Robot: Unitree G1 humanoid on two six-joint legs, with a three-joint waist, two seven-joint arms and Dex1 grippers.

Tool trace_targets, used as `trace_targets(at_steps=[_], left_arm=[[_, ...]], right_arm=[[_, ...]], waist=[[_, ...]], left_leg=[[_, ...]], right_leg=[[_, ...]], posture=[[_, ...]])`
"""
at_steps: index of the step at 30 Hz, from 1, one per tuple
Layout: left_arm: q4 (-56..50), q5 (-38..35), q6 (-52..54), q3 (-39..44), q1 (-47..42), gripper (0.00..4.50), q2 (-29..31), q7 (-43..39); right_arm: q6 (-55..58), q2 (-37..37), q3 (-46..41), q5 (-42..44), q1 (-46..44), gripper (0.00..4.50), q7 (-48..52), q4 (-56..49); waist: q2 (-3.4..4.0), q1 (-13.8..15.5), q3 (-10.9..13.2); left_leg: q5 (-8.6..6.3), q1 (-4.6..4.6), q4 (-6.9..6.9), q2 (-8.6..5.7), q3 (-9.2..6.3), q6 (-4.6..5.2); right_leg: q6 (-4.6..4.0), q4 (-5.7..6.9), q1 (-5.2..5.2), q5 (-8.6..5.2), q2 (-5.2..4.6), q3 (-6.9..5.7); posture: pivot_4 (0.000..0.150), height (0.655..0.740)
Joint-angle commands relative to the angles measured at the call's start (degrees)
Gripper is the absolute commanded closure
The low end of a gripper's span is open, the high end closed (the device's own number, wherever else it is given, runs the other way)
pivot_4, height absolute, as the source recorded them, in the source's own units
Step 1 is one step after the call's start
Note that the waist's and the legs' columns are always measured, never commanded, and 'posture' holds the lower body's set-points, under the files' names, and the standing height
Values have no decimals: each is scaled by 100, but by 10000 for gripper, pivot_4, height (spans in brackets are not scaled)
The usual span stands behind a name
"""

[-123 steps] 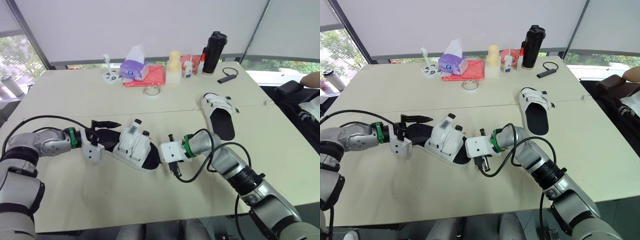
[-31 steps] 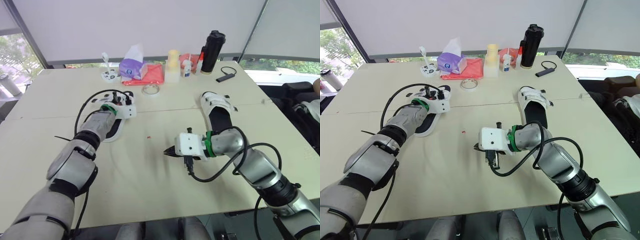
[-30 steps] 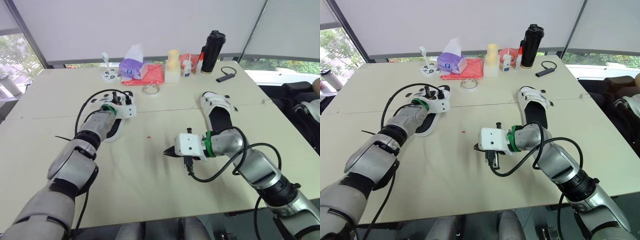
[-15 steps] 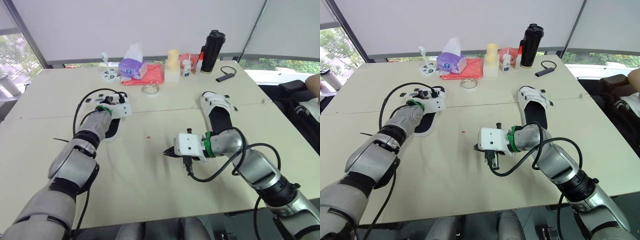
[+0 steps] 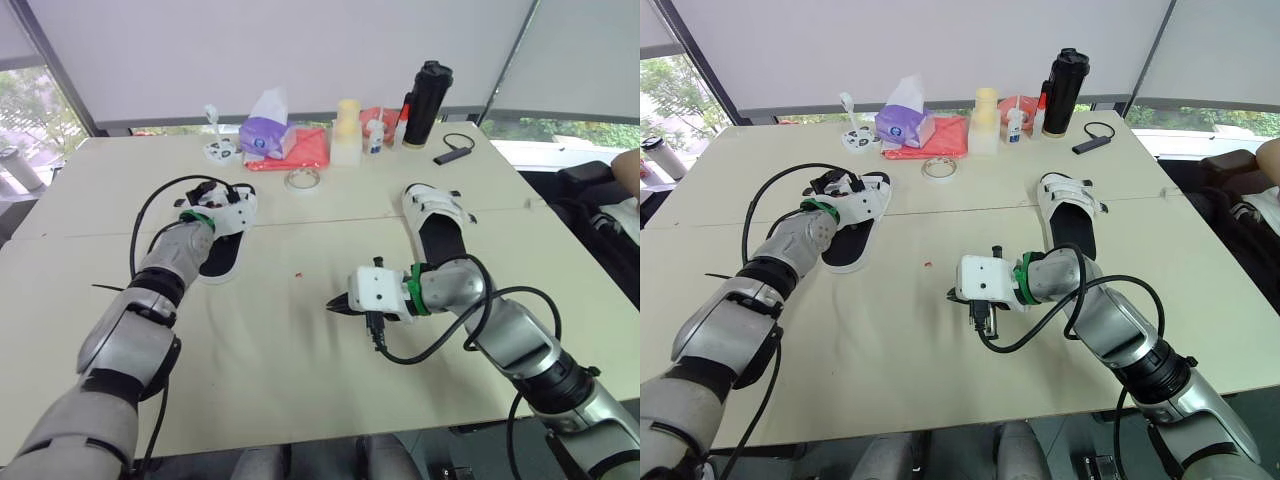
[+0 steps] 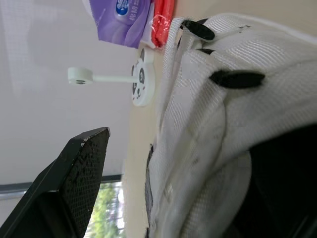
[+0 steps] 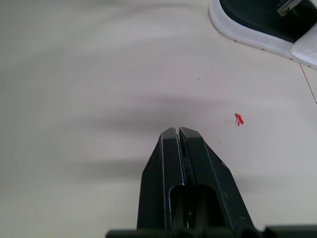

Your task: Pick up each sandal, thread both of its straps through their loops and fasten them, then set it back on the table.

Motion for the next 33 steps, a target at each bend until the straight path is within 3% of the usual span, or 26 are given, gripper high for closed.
trace_targets(at_steps=[1, 3, 9, 14, 24, 28, 33], left_arm=[[-876, -394, 27, 207, 590, 749, 215, -878], [-1440, -533, 71, 326, 856, 749, 332, -1213], [-3800, -1920, 1131, 1109, 2065, 749, 433, -3014], [-5476, -2623, 2103, 1510, 2975, 749, 659, -3850], [-7476, -4302, 3612, 2326, 3835, 749, 834, -4717], [-8282, -5556, 4466, 3109, 4054, 749, 920, -5005], [-8686, -6567, 5089, 3669, 4194, 749, 1195, -5192]], right_arm=[[-147, 6, -70, 35, -56, 45000, 20, -88], [-178, 0, -71, 30, -64, 45000, 35, -63], [-287, -4, -85, 16, -121, 45000, 83, 61], [-303, 29, -283, 64, -191, 45000, -22, 193], [-91, -282, -810, 286, -6, 45000, -7, 100], [385, -570, -1535, 770, 209, 45000, 31, -226], [814, -883, -2111, 1220, 475, 45000, -9, -525]], waist=[[1, -3, 0], [2, -6, -1], [7, 29, -3], [9, 22, -5], [11, 13, 10], [15, 15, 14], [16, 24, 17]], left_leg=[[0, 0, 0, 0, 0, 0], [0, 0, -1, 0, 1, 0], [0, 1, -2, -3, -1, 0], [0, 1, -2, -6, -2, 0], [-1, -3, -5, -4, -3, 1], [-2, -4, -10, -1, 1, 3], [-3, -6, -10, 3, 0, 5]], right_leg=[[-1, 0, 0, 0, -1, 0], [-2, 0, 0, 1, -2, 2], [-5, -3, 4, 1, -12, 1], [-6, -6, 5, 0, -15, 1], [-26, -6, -4, -12, -20, 0], [-26, -12, -4, -14, -24, 2], [-29, -13, -5, -16, -24, 2]], posture=[[1500, 7400], [1500, 7400], [1500, 7400], [1500, 7400], [1500, 7400], [1500, 7400], [1500, 7400]])
